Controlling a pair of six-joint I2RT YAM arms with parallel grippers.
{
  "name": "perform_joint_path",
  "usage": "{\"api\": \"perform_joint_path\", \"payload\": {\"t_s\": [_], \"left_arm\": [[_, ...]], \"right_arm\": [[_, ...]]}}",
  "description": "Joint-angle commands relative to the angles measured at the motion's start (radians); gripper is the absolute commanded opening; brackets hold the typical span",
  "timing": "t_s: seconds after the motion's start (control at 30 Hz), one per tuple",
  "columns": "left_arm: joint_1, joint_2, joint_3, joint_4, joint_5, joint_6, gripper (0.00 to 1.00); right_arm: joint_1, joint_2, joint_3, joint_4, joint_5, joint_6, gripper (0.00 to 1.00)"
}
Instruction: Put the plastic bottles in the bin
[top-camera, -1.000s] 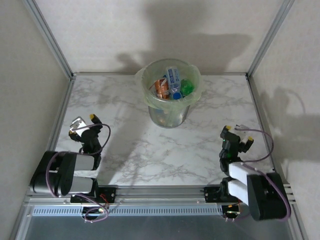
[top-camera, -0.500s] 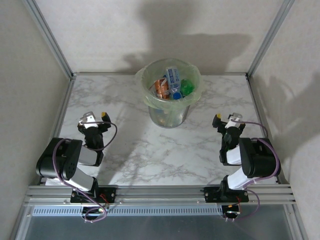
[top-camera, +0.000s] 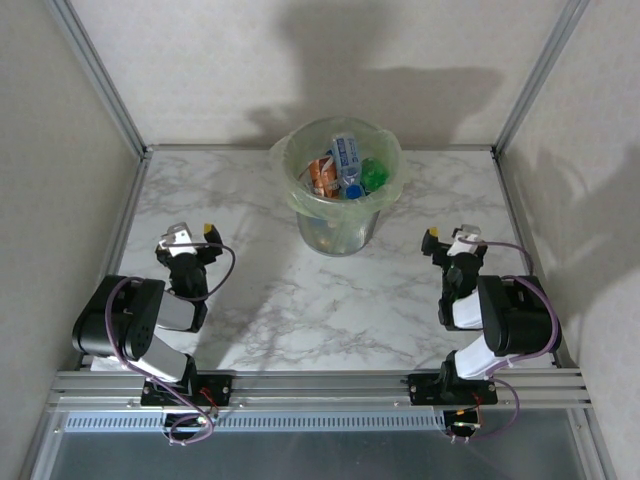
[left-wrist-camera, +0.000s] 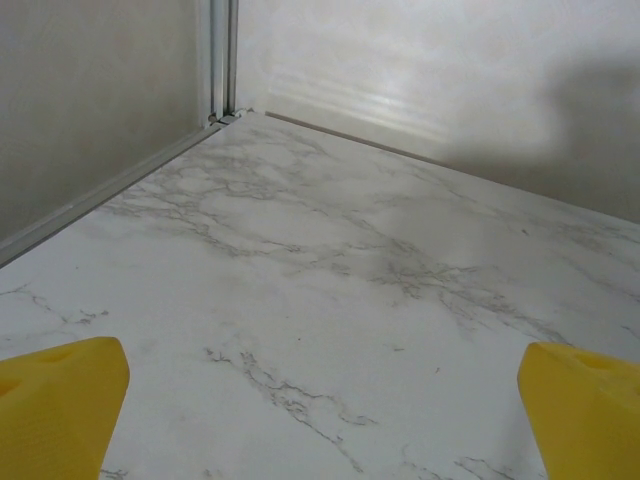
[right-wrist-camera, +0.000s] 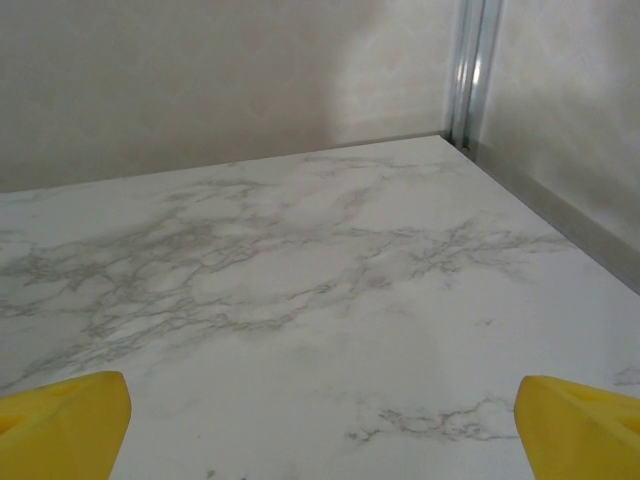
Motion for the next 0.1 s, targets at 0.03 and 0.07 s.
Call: {"api": "perform_joint_path", "payload": {"t_s": [0.03,0.07], "left_arm": [[-0.006,0.001,0.021,0.019,0.012,0.013,0.99],[-0.006,0.000,0.020,0.020,0.012,0.013,0.99]], "right_arm": [[-0.009,-0.001,0.013,0.021,-0.058,-0.021,0.99],[-0.009,0.001,0.012,0.027,-0.058,-0.022,0.99]]}}
